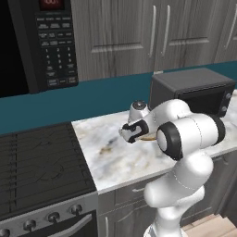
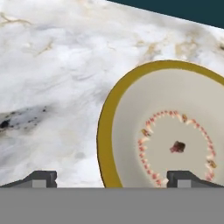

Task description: Pick the cup and bowl from the counter and place them on the counter next to the sink.

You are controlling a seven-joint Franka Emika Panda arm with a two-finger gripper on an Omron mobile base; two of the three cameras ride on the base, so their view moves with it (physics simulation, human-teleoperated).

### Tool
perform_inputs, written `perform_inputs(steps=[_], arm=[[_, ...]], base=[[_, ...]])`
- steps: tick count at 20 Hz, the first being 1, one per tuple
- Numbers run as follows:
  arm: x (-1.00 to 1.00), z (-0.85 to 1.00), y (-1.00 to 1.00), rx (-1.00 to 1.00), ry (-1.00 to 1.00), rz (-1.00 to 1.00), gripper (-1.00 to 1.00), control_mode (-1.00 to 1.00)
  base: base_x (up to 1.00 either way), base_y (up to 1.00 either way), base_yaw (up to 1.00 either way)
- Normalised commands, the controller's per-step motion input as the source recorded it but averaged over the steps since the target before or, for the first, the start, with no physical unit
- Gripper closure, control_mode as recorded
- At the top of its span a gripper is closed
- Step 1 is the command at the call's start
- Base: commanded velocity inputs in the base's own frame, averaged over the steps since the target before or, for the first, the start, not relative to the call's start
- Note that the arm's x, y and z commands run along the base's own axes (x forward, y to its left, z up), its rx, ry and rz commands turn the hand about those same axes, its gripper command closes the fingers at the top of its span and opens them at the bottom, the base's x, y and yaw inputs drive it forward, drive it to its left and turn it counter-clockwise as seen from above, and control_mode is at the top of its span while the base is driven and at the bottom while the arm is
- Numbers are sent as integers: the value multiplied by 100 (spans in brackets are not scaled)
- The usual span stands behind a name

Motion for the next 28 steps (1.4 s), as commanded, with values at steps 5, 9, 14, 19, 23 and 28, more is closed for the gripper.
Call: perform_inputs(steps=[5,9,14,19,23,28], arm=[[15,-29,0,0,0,0,-100,-100],[12,-29,0,0,0,0,-100,-100],[12,-25,0,0,0,0,-100,-100],[11,-23,0,0,0,0,-100,-100],[4,-6,-2,0,0,2,-100,-100],[0,0,0,0,0,0,100,-100]], base=[[0,0,0],[0,0,0],[0,0,0],[0,0,0],[0,0,0],[0,0,0]])
